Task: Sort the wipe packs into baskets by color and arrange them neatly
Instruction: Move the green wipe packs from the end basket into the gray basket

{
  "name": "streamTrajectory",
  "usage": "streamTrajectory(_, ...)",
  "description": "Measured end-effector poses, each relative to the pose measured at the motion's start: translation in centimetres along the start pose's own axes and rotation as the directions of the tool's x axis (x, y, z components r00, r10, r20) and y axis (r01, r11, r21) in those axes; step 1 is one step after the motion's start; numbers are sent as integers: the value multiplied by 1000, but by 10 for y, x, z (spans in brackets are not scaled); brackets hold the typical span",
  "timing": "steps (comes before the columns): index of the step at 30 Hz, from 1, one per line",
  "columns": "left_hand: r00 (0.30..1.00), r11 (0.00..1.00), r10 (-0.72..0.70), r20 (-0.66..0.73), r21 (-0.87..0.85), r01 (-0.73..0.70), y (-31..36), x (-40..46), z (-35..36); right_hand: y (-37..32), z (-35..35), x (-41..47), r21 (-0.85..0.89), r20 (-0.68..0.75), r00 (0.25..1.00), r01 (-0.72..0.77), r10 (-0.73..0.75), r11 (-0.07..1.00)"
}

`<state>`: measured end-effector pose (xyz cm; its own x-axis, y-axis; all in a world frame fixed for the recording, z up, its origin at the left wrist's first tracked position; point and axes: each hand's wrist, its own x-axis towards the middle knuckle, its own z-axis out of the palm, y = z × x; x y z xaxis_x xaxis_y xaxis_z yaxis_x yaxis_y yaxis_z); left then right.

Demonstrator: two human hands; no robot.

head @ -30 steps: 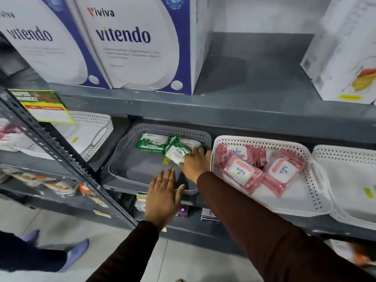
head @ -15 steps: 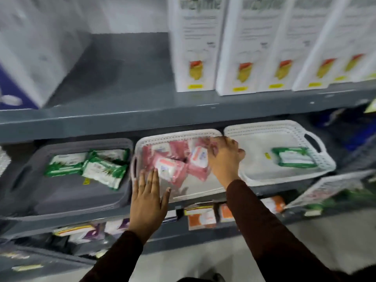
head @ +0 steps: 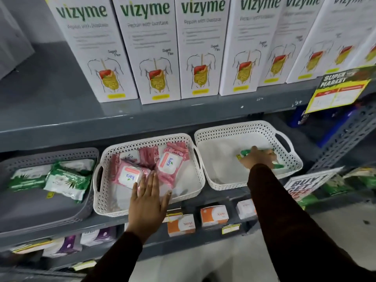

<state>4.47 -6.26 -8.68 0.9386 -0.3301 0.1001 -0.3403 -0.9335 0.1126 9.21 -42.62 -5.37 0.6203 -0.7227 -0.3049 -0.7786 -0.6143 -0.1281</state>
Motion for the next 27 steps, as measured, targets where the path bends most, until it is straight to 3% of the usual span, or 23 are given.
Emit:
streamTrajectory(4,1000,1000,-15,6,10,15,1,-1,-1,-33,10,-39,-265,59,972,235,-228,935)
streamTrajectory(9,1000,1000,3,13,-6,-3,0,-6,-5,-38,4,-46,-108,281,926,293,-253,950)
streamTrajectory(11,1000,1000,20,12,-5,-20,-6,-9,-6,-31,-3,-42,-114,279,921,311,-270,943)
streamTrajectory(15,985,985,170,24,17,-171,-15,-16,-11,-22,-2,-50,-138,126,946,314,-298,939)
streamTrajectory(19,931,931,364,39,4,-364,-18,-36,-16,-20,6,-53,154,-26,975,220,-218,963)
streamTrajectory(23,962,962,273,25,-27,-272,-56,-52,-21,-41,5,-71,412,-307,943,257,-132,874)
streamTrajectory(27,984,984,176,32,-2,-176,-111,-75,-25,-97,-4,-117,442,-475,818,540,-324,716)
